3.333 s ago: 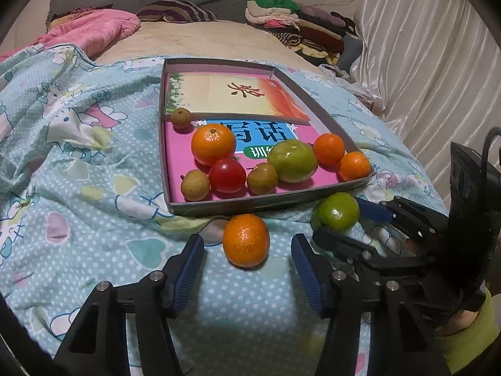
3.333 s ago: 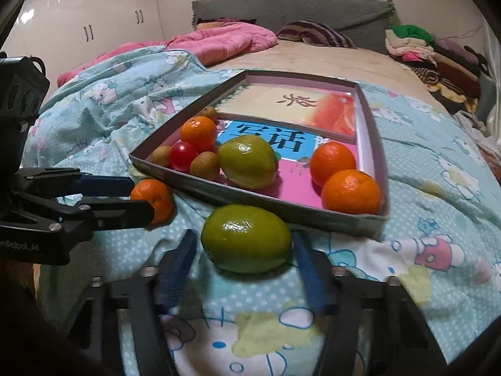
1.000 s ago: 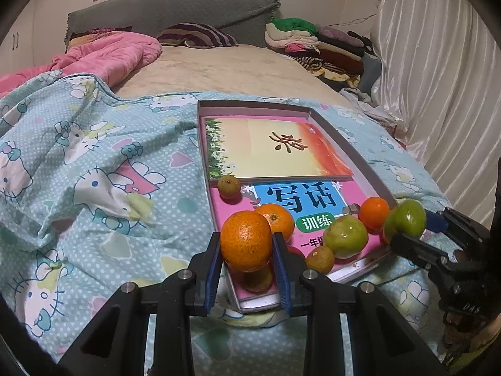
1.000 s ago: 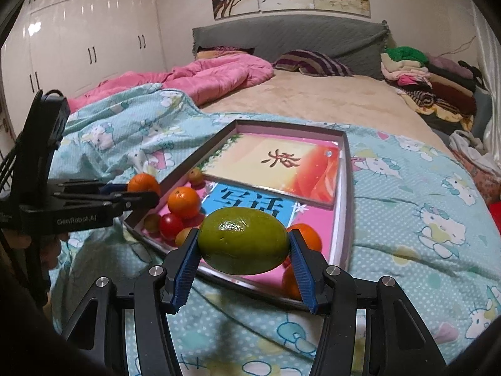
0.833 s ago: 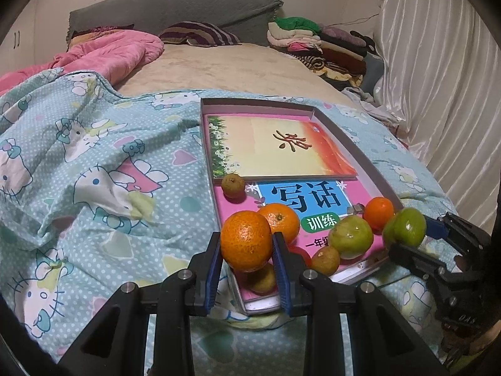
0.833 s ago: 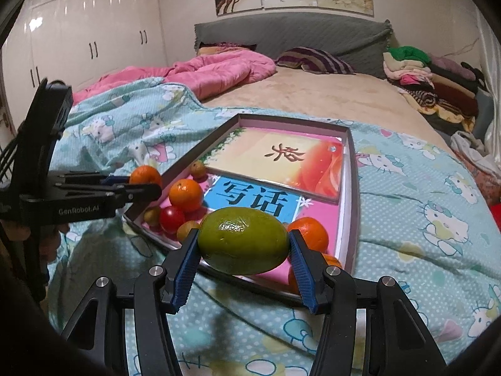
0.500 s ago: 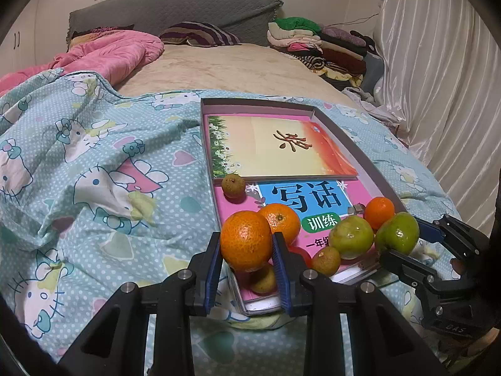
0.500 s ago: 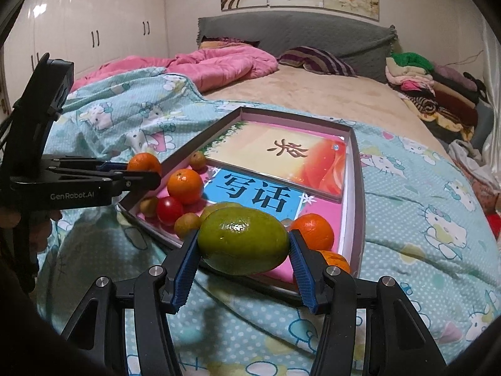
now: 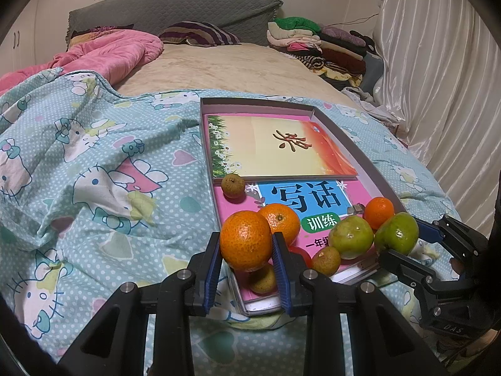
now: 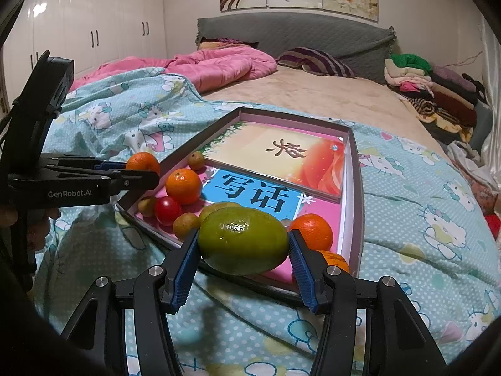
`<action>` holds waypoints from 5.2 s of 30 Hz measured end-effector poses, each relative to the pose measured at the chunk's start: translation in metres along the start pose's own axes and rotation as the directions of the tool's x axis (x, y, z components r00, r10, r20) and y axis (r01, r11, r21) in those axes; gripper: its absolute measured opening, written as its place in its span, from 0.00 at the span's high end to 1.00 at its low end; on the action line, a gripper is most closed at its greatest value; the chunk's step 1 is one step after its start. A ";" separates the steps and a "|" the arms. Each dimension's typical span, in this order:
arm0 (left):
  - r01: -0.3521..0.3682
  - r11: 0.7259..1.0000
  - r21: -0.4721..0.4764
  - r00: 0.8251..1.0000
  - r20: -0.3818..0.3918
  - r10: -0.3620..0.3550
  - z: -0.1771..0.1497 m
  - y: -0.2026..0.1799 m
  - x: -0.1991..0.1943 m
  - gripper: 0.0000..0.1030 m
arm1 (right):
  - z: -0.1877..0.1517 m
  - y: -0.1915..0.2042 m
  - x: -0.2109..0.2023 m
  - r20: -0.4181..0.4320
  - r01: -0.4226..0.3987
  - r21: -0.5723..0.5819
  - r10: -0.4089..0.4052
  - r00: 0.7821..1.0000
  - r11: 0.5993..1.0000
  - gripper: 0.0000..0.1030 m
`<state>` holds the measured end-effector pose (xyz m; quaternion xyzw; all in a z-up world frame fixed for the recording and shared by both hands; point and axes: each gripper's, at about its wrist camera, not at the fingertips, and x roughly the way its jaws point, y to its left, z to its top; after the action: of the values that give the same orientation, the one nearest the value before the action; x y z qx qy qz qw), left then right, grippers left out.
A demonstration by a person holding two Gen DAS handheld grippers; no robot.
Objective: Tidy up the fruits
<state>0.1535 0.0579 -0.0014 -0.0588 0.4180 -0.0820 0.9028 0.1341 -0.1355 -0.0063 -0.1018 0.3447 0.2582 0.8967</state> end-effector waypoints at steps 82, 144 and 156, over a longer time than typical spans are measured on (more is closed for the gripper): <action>-0.072 0.997 -0.013 0.986 0.151 0.073 -0.054 -0.046 -0.084 0.02 | -0.029 0.012 -0.093 0.184 0.092 0.092 -0.108 0.977 0.992 0.19; -0.088 0.996 -0.030 0.994 0.058 0.090 -0.117 -0.048 -0.077 0.02 | -0.098 0.030 -0.091 0.094 0.135 0.134 -0.148 0.984 0.982 0.19; -0.095 0.995 -0.031 0.994 0.056 0.096 -0.118 -0.046 -0.077 0.02 | -0.099 0.030 -0.090 0.094 0.137 0.131 -0.150 0.984 0.982 0.19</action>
<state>0.0101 0.0232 -0.0118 -0.0540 0.3955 -0.0310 0.9163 0.0055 -0.1810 -0.0194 -0.0572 0.3051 0.1760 0.9342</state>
